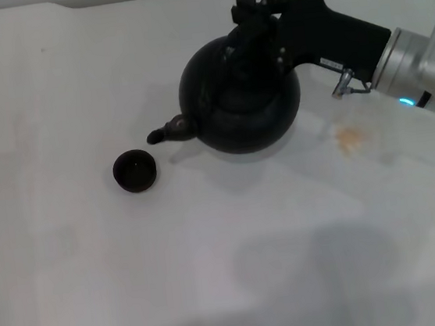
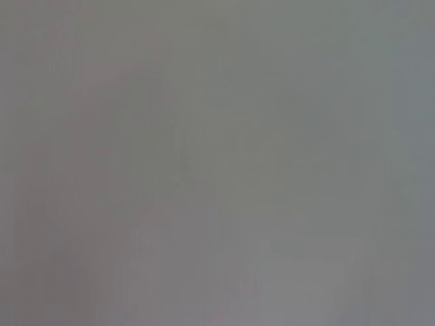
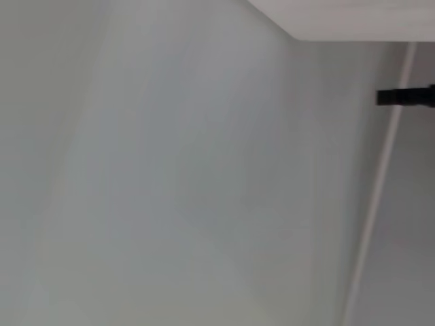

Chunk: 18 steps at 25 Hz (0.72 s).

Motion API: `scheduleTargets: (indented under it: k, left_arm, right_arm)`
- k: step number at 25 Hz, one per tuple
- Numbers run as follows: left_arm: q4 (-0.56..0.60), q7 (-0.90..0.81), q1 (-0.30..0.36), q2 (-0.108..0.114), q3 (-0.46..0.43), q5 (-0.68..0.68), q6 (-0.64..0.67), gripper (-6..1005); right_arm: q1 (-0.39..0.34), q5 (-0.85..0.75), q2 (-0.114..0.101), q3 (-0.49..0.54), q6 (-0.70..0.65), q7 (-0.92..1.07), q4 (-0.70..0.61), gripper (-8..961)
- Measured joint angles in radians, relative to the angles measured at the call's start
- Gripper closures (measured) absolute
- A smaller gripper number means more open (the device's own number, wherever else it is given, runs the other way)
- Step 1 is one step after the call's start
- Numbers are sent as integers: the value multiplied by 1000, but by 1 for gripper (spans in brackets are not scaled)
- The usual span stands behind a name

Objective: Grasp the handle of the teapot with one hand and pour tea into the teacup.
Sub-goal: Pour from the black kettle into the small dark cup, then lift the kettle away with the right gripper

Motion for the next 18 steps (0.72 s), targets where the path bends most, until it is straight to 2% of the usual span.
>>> scheduleTargets:
  k: [4,6,8,12,18]
  left_arm:
    - [0,0,0,0,0,0,0,107]
    - [0,0,0,0,0,0,0,107]
    - [0,0,0,0,0,0,0,107]
    - [0,0,-1,0,0,0,0,107]
    - [0,0,-1,0,0,0,-2,107]
  right_arm:
    - [-93,-36,-41,49,179,-76,-211,868]
    - [-157,-104,-47,108,297,-113,-342,868]
    - [-232,-229,-36,186,382,-124,-454,869]
    - [-338,-421,-3,292,446,-55,-563,870]
    - [-379,-523,5,314,502,28,-627,871]
